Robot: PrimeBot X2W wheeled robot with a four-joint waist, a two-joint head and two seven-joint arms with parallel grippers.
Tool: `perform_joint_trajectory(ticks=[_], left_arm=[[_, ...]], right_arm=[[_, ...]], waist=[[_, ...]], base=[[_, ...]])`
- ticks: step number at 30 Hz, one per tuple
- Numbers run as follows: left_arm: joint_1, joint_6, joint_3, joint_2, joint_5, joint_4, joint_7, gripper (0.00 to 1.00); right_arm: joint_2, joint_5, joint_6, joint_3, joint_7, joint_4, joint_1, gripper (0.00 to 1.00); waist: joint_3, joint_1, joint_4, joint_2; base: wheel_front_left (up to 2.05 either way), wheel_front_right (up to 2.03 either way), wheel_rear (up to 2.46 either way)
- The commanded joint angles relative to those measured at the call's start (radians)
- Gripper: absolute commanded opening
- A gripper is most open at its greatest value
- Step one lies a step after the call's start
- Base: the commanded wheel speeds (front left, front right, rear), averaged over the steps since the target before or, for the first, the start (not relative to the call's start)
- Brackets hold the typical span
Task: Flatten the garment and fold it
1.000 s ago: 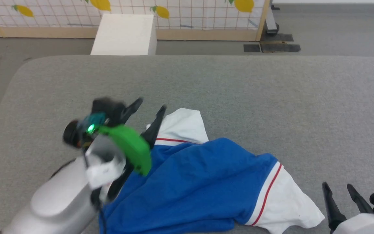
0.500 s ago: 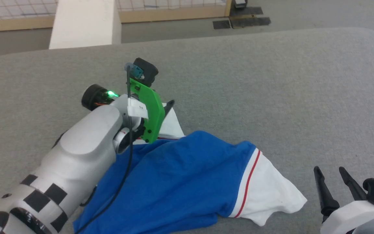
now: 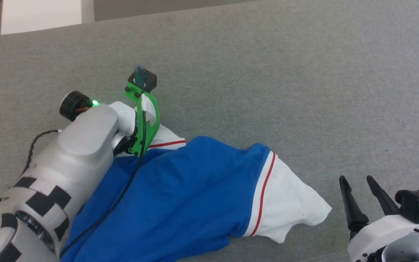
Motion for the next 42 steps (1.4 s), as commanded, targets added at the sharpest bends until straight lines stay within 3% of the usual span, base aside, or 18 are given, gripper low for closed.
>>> perform_joint_trajectory(ticks=[1, 2, 3, 4, 5, 10, 16, 27, 33, 34, 35, 42], left_arm=[[0.037, -0.006, -0.032, -0.010, -0.007, 0.021, 0.055, 1.00], [0.044, -0.006, -0.039, -0.013, -0.018, 0.021, 0.078, 0.89], [0.051, -0.006, -0.045, -0.014, -0.031, 0.019, 0.097, 0.42], [0.054, -0.006, -0.049, -0.014, -0.037, 0.016, 0.099, 0.12], [0.054, -0.007, -0.051, -0.013, -0.044, 0.013, 0.089, 0.00], [0.019, 0.003, -0.034, -0.016, -0.022, 0.025, -0.094, 0.00], [-0.006, 0.073, 0.045, -0.007, -0.034, 0.051, -0.330, 0.00], [0.101, 0.130, 0.251, 0.148, -0.222, 0.143, -0.485, 0.00], [0.210, 0.131, 0.319, 0.179, -0.299, 0.159, -0.554, 0.00], [0.225, 0.129, 0.322, 0.176, -0.302, 0.155, -0.570, 0.55], [0.235, 0.126, 0.327, 0.174, -0.306, 0.149, -0.590, 1.00], [0.296, 0.120, 0.369, 0.181, -0.286, 0.064, -0.758, 1.00]], right_arm=[[0.001, 0.006, -0.001, 0.005, -0.009, 0.005, -0.020, 1.00], [0.001, 0.007, -0.001, 0.007, -0.011, 0.007, -0.023, 1.00], [0.001, 0.008, -0.001, 0.010, -0.013, 0.009, -0.026, 1.00], [0.001, 0.009, -0.001, 0.011, -0.014, 0.011, -0.029, 1.00], [0.001, 0.011, -0.001, 0.011, -0.016, 0.012, -0.031, 1.00], [0.001, 0.015, -0.001, 0.005, -0.016, 0.022, -0.031, 1.00], [0.001, 0.008, -0.001, -0.006, -0.008, 0.024, -0.021, 1.00], [0.001, -0.003, -0.001, -0.012, 0.018, 0.000, 0.000, 1.00], [0.001, 0.004, -0.001, -0.015, 0.021, -0.001, 0.011, 1.00], [0.001, 0.004, -0.001, -0.015, 0.021, 0.000, 0.011, 1.00], [0.001, 0.004, -0.001, -0.014, 0.022, 0.001, 0.011, 1.00], [0.001, -0.006, -0.001, -0.013, 0.031, 0.005, 0.017, 1.00]], waist=[[0.031, 0.0000, -0.029, 0.0120], [0.034, 0.0000, -0.031, 0.0120], [0.038, 0.0000, -0.033, 0.0120], [0.040, 0.0000, -0.034, 0.0120], [0.044, 0.0000, -0.033, 0.0120], [0.031, 0.0000, -0.001, 0.0120], [-0.024, 0.0000, 0.063, 0.0120], [-0.066, 0.0000, 0.107, 0.0120], [-0.073, 0.0000, 0.115, 0.0120], [-0.076, 0.0000, 0.118, 0.0120], [-0.078, 0.0000, 0.120, 0.0120], [-0.132, 0.0000, 0.139, 0.0120]], base=[[0.00, 0.00, 0.00], [0.00, 0.00, 0.00], [0.00, 0.00, 0.00], [0.00, 0.00, 0.00], [0.00, 0.00, 0.00], [0.00, 0.00, 0.00], [0.00, 0.00, 0.00], [0.00, 0.00, 0.00], [0.00, 0.00, 0.00], [0.00, 0.00, 0.00], [0.00, 0.00, 0.00], [0.00, 0.00, 0.00]])
